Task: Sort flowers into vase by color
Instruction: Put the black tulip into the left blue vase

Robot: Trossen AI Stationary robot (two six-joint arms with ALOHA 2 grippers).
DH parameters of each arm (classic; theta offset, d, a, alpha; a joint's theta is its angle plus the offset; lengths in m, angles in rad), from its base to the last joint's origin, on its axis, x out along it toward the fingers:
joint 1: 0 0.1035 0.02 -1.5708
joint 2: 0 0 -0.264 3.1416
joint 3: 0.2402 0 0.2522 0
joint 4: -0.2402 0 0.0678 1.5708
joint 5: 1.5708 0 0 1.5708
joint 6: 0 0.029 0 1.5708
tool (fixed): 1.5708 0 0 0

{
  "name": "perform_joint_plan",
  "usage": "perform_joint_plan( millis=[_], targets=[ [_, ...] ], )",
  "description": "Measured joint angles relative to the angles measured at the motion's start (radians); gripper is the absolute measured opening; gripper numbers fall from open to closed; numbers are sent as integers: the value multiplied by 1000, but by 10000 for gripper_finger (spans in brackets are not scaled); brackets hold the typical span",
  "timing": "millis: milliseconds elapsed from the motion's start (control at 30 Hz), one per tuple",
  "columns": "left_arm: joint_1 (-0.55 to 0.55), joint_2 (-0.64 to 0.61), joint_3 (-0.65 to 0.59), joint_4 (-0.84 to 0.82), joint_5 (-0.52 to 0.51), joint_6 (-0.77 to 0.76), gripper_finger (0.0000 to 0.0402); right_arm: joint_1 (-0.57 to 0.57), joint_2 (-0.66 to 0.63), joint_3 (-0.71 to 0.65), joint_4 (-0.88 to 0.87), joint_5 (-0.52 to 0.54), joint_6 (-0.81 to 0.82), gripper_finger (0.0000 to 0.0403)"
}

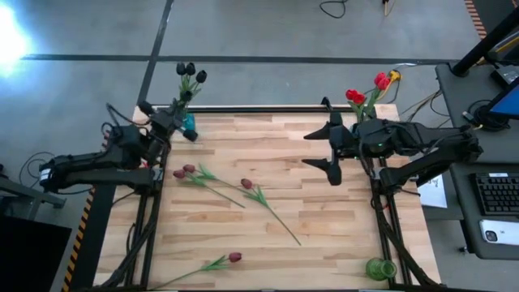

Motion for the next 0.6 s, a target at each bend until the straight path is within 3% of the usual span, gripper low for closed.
perform_joint_plan(
  millis=[267,467,600],
  targets=[
    [173,-9,-133,189,22,-14,0,0,30,0,1,1,-42,322],
    [274,39,-119,190,145,-86,0,0,32,0,4,34,-62,322],
    [308,86,-83,189,140,-115,0,0,30,0,5,61,-64,322]
  ],
)
